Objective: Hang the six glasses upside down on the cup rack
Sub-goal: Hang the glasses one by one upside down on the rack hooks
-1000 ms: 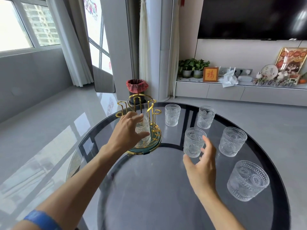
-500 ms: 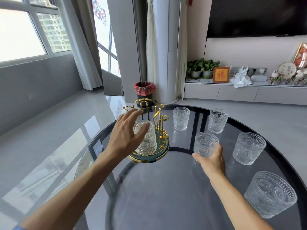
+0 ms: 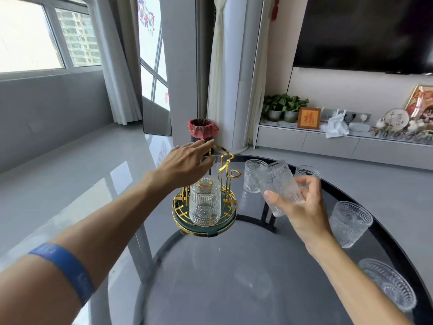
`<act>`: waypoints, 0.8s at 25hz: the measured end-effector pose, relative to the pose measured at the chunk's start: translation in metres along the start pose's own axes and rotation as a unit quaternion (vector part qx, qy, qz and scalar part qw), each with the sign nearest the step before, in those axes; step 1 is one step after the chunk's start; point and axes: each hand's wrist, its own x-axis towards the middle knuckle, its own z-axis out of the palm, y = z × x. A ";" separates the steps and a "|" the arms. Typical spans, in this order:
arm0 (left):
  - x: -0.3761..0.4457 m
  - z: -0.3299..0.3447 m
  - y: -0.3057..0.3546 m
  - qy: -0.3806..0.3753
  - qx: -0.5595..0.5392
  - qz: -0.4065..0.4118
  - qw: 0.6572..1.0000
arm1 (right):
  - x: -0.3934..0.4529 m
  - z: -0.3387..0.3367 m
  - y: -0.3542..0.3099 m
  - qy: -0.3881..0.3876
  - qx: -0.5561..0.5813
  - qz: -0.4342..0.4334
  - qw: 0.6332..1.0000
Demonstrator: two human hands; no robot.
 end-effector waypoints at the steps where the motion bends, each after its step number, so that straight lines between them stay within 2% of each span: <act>1: -0.001 0.000 -0.001 -0.009 0.008 0.007 1.000 | 0.008 -0.001 -0.013 -0.009 -0.003 -0.009 1.000; 4: -0.002 0.002 -0.002 -0.027 -0.025 0.008 0.999 | 0.026 0.001 -0.039 -0.042 -0.032 -0.045 0.998; 11: -0.002 0.004 -0.002 -0.033 -0.056 0.001 0.998 | 0.038 0.040 -0.059 -0.025 -0.163 -0.150 0.975; 15: -0.002 0.005 -0.005 -0.034 -0.048 -0.003 0.998 | 0.043 0.052 -0.059 -0.076 -0.228 -0.211 0.947; 20: -0.002 0.008 -0.006 -0.030 -0.046 -0.006 0.998 | 0.043 0.065 -0.047 -0.161 -0.294 -0.229 0.914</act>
